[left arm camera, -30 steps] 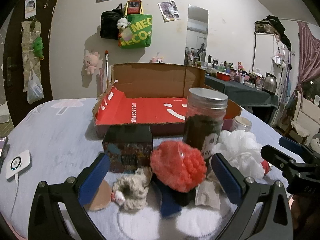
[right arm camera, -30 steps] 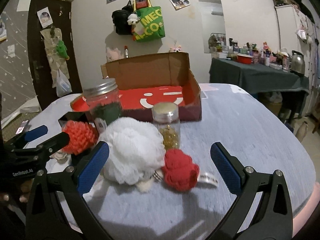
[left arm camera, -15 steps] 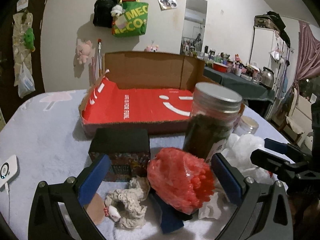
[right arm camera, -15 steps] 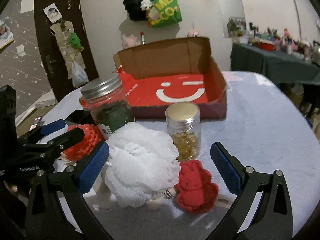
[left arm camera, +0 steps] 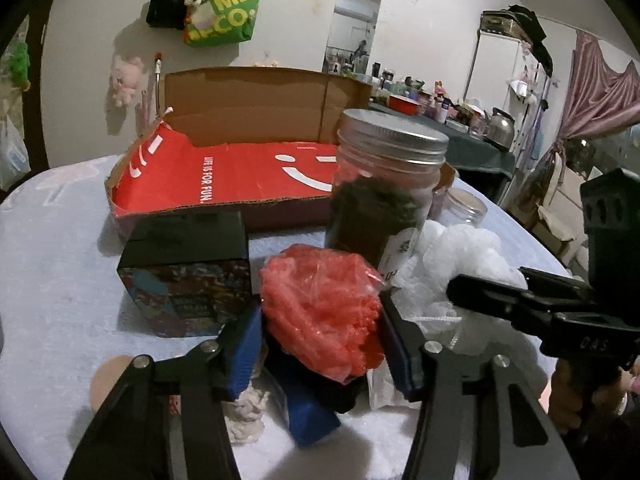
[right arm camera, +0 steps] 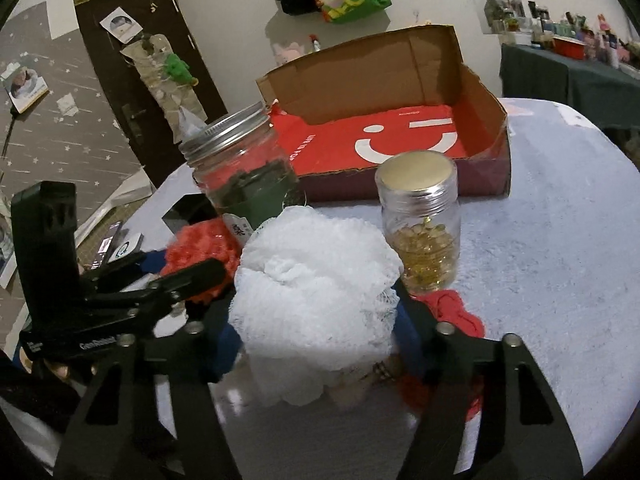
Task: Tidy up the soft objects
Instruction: 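Grasp the red mesh puff with the left tool while the right tool grasps the white puff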
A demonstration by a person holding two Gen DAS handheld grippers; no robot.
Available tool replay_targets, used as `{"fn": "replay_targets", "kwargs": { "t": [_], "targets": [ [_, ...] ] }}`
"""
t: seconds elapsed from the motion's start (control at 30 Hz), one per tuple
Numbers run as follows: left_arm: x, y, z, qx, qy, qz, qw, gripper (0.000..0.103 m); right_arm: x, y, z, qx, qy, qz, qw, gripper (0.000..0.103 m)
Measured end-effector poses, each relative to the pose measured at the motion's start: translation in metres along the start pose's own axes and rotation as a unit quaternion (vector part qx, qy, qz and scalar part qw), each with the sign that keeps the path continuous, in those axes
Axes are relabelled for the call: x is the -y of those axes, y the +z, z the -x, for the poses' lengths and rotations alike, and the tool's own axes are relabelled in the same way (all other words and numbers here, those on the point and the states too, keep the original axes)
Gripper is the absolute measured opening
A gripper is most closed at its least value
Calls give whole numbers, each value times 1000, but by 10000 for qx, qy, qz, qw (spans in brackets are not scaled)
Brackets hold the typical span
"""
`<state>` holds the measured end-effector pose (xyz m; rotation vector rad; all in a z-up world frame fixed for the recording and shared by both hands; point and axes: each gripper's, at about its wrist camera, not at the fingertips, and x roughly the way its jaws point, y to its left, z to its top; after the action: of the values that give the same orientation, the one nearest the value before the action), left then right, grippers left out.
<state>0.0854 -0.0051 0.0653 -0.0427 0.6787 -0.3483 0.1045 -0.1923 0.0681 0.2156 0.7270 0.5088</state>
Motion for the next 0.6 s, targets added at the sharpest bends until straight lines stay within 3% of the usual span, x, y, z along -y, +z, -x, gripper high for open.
{"fn": "replay_targets", "kwargs": {
  "t": [0.2, 0.6],
  "targets": [
    [3, 0, 9, 102, -87, -37, 9999, 46, -9, -5, 11, 196, -49, 155, 9997, 40],
    [3, 9, 41, 464, -90, -262, 9985, 44, -19, 2, 41, 729, -197, 349, 9965, 38]
  ]
}}
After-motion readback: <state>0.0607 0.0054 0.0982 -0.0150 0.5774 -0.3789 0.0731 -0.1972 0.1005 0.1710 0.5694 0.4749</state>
